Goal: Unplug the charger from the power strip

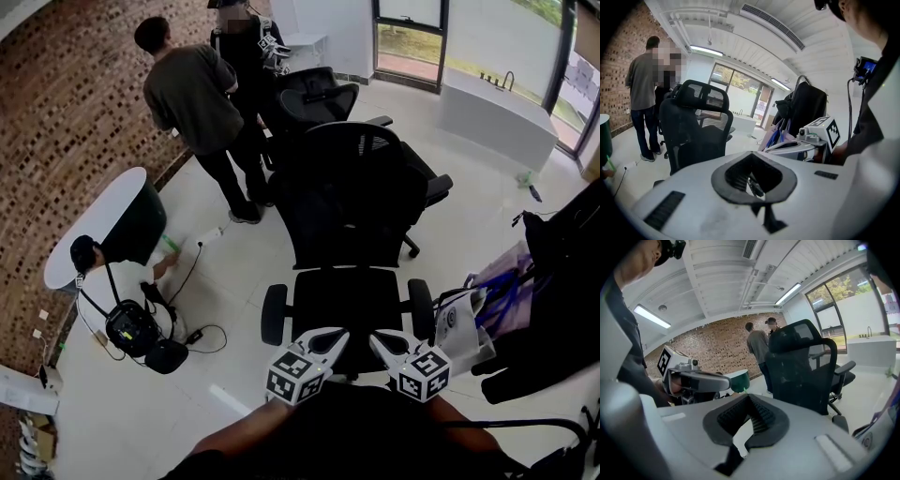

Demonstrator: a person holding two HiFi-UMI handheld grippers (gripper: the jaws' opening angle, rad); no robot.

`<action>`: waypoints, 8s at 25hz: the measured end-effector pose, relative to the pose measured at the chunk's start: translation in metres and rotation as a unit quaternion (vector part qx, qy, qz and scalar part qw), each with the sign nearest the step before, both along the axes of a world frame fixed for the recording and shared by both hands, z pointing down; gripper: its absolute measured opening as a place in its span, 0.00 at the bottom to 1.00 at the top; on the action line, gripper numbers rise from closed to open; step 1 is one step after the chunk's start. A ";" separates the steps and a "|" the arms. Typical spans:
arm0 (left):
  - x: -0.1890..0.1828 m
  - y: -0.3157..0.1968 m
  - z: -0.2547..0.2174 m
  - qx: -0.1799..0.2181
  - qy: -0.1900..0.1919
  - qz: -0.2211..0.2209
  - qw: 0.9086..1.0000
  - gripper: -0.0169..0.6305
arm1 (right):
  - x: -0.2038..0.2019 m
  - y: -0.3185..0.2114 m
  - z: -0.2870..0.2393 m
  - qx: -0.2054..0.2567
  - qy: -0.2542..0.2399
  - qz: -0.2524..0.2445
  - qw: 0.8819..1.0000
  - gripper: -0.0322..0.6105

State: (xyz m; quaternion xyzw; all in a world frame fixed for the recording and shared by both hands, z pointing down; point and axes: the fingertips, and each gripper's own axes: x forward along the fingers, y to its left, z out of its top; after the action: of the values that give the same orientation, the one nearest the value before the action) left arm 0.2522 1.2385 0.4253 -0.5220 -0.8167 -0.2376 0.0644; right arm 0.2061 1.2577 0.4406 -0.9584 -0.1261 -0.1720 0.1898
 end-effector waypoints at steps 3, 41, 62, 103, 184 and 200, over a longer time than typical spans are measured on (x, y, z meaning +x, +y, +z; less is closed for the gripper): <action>0.001 0.000 -0.002 -0.001 -0.002 -0.006 1.000 0.04 | -0.003 -0.001 0.000 0.001 0.000 0.000 1.000 0.05; 0.058 -0.446 0.006 0.010 0.004 -0.516 0.857 0.04 | 0.083 -0.415 0.001 0.006 0.008 -0.516 0.857 0.05; -0.028 -0.713 0.027 0.028 0.002 -0.850 0.526 0.04 | 0.058 -0.677 0.011 0.030 0.034 -0.839 0.543 0.05; -0.205 -0.860 0.016 0.002 0.017 -0.972 0.235 0.04 | -0.078 -0.844 0.005 -0.012 0.042 -0.959 0.281 0.05; -0.581 -1.498 0.037 0.019 -0.002 -0.981 0.193 0.04 | -0.452 -1.511 0.037 -0.016 -0.003 -0.973 0.228 0.05; -0.523 -1.737 0.024 0.096 -0.002 -0.948 0.303 0.04 | -0.391 -1.758 0.039 0.040 0.004 -0.940 0.339 0.05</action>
State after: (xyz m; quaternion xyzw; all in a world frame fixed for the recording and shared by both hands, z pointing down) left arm -0.2704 -0.4985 0.4496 -0.9256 0.2705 -0.2128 -0.1574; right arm -0.1854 -0.5007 0.4796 -0.4369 0.8654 -0.2382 -0.0587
